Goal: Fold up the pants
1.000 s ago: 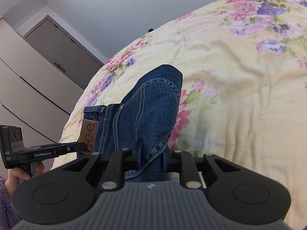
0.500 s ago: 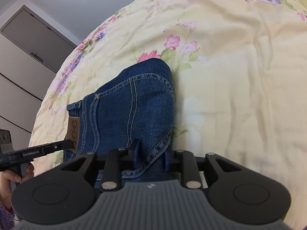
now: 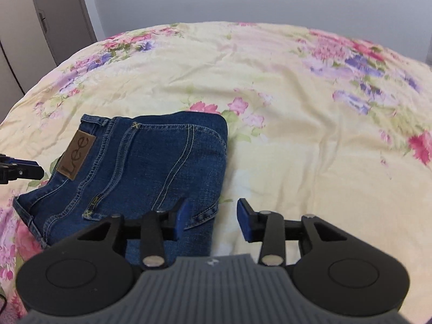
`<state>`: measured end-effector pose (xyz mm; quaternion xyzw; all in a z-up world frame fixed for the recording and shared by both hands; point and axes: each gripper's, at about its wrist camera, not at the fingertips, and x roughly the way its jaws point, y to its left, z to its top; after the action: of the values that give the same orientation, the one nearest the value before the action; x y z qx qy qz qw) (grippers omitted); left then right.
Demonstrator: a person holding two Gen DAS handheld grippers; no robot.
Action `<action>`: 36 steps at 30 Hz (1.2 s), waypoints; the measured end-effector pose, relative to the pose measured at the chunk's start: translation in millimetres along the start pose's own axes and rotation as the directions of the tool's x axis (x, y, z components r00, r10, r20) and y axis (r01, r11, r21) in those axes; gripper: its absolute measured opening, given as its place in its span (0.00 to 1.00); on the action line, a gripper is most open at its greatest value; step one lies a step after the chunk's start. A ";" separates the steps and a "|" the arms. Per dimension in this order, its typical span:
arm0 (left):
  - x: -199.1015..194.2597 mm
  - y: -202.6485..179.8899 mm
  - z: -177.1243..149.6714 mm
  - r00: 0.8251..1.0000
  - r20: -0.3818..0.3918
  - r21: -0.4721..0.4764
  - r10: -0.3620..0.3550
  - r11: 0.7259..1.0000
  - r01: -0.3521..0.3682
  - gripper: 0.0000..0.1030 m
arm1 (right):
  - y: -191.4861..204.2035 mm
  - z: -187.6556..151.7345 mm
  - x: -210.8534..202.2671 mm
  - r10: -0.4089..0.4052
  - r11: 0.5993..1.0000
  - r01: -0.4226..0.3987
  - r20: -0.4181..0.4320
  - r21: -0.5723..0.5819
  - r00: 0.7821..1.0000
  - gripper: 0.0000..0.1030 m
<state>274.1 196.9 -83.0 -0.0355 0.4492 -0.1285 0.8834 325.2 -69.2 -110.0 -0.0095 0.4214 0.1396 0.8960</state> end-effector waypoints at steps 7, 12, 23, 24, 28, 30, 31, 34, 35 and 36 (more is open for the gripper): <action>22.4 -13.1 -19.2 0.997 -0.077 0.045 0.032 0.999 -0.028 0.24 | 29.9 -33.5 -16.1 0.071 0.992 -0.073 -0.026 -0.106 0.997 0.11; 31.8 -6.2 -30.0 0.995 -0.096 0.028 0.029 0.999 -0.027 0.24 | 28.8 -56.5 10.2 0.049 0.995 -0.056 -0.086 -0.085 0.995 0.10; -12.9 -14.6 -19.2 0.998 0.002 0.016 0.057 0.998 -0.057 0.25 | 31.1 -40.9 -13.2 0.035 0.998 -0.038 -0.056 -0.056 0.998 0.11; -23.7 -16.7 -17.4 0.998 0.023 0.019 0.058 0.998 -0.058 0.25 | 31.7 -38.4 -23.1 0.038 0.997 -0.040 -0.034 -0.059 0.999 0.11; -74.4 -30.5 -8.7 0.990 0.110 0.038 0.090 0.995 -0.095 0.25 | 38.8 -30.8 -67.8 0.045 0.995 -0.040 0.055 -0.090 0.997 0.22; -98.0 -40.3 -6.6 0.982 0.144 0.047 0.121 0.991 -0.129 0.29 | 43.5 -29.5 -91.6 0.054 0.994 -0.044 0.098 -0.102 0.994 0.26; -109.7 -45.5 -6.7 0.978 0.162 0.049 0.133 0.989 -0.143 0.33 | 46.0 -29.8 -103.3 0.056 0.993 -0.043 0.121 -0.108 0.991 0.28; -141.6 -59.7 -11.0 0.966 0.212 0.042 0.146 0.986 -0.159 0.45 | 53.1 -34.8 -135.5 0.062 0.993 -0.042 0.177 -0.114 0.982 0.30; -150.5 -65.1 -14.1 0.961 0.230 0.039 0.152 0.985 -0.166 0.47 | 55.2 -37.6 -144.3 0.065 0.993 -0.044 0.191 -0.113 0.980 0.30; -159.1 -70.0 -19.1 0.956 0.246 0.035 0.158 0.985 -0.171 0.52 | 57.6 -41.2 -154.1 0.069 0.993 -0.047 0.206 -0.112 0.976 0.32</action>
<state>155.4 171.6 42.9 0.0112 0.3356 -0.0618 0.9399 185.9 -56.7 -14.0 -0.0300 0.3166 0.1883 0.9292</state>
